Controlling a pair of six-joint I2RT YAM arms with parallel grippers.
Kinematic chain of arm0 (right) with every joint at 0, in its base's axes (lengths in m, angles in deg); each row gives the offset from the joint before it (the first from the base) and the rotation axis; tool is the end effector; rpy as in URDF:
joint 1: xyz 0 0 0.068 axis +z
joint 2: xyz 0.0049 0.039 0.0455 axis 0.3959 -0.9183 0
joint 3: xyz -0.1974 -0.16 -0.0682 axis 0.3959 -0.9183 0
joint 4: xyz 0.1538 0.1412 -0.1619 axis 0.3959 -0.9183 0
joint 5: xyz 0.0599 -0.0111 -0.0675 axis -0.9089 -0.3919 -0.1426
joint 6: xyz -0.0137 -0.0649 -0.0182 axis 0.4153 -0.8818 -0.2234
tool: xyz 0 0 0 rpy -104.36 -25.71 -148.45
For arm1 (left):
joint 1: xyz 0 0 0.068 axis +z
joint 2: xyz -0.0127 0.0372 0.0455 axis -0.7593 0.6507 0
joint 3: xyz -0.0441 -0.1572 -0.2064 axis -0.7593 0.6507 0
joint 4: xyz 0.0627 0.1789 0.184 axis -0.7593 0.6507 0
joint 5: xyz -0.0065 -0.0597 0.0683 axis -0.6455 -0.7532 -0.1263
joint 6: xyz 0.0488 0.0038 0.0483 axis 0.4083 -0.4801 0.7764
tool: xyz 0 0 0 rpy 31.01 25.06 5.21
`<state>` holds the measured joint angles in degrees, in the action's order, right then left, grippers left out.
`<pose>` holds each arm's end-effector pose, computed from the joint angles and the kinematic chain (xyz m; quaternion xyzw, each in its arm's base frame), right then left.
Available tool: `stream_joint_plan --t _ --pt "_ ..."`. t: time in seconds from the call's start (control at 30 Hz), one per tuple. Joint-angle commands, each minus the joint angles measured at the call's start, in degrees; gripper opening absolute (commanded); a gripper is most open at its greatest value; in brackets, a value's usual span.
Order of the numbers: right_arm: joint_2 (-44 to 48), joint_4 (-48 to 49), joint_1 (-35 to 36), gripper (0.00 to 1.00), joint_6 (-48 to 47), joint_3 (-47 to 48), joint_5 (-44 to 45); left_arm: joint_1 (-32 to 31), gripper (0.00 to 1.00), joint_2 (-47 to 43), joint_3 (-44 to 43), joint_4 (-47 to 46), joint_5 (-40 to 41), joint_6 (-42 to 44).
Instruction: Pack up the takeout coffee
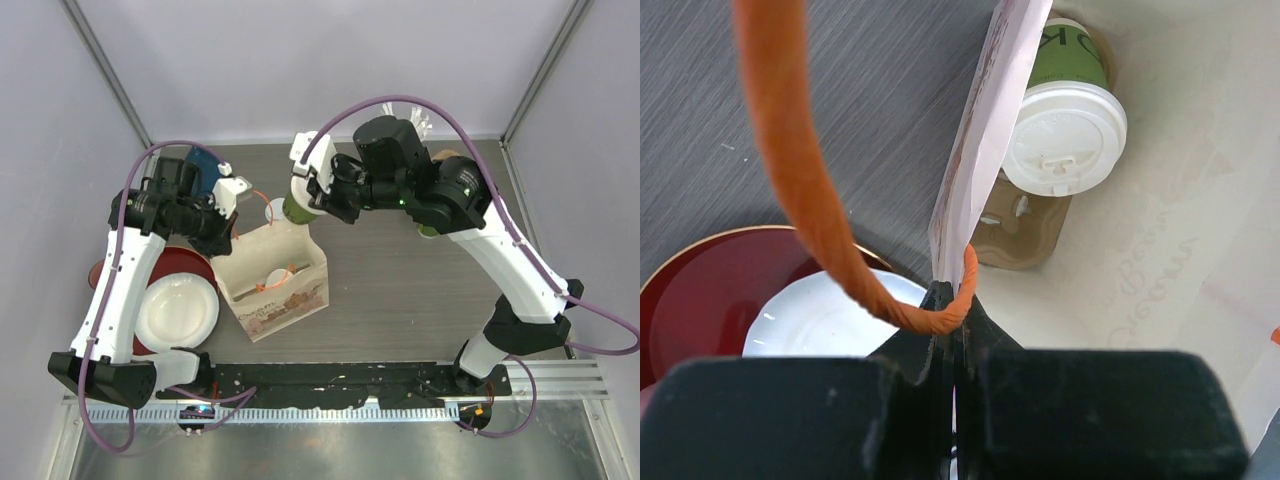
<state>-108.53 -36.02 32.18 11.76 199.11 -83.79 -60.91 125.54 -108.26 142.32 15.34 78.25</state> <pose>0.1689 0.2574 0.5067 -0.5637 0.6399 0.1940 0.4849 0.2108 -0.0653 0.3664 0.3393 0.8900 -0.1672 0.2546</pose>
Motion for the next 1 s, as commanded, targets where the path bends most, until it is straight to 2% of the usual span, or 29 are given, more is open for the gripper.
stream_joint_plan --t 0.0,0.23,0.53,0.77,0.97 --pt "0.75 -2.33 2.32 0.01 -2.15 2.1 -4.42 -0.18 0.0 -0.18 -1.85 9.3 -1.1 0.4" --pt "0.22 -1.98 5.05 0.01 -3.65 3.86 -8.81 -0.18 0.0 0.08 -2.47 9.56 -0.92 0.58" --pt "-11.54 -2.6 7.69 0.01 -6.99 8.52 -15.31 -0.18 0.0 0.17 -3.0 10.0 -1.45 0.75" --pt "-15.86 -2.95 9.35 0.01 -9.09 8.61 -16.55 -0.18 0.0 0.17 -3.26 10.18 -1.63 1.02" --pt "-19.37 -4.96 10.59 0.01 -14.45 8.79 -18.13 -0.18 0.0 0.43 -3.26 10.18 -2.5 1.2"
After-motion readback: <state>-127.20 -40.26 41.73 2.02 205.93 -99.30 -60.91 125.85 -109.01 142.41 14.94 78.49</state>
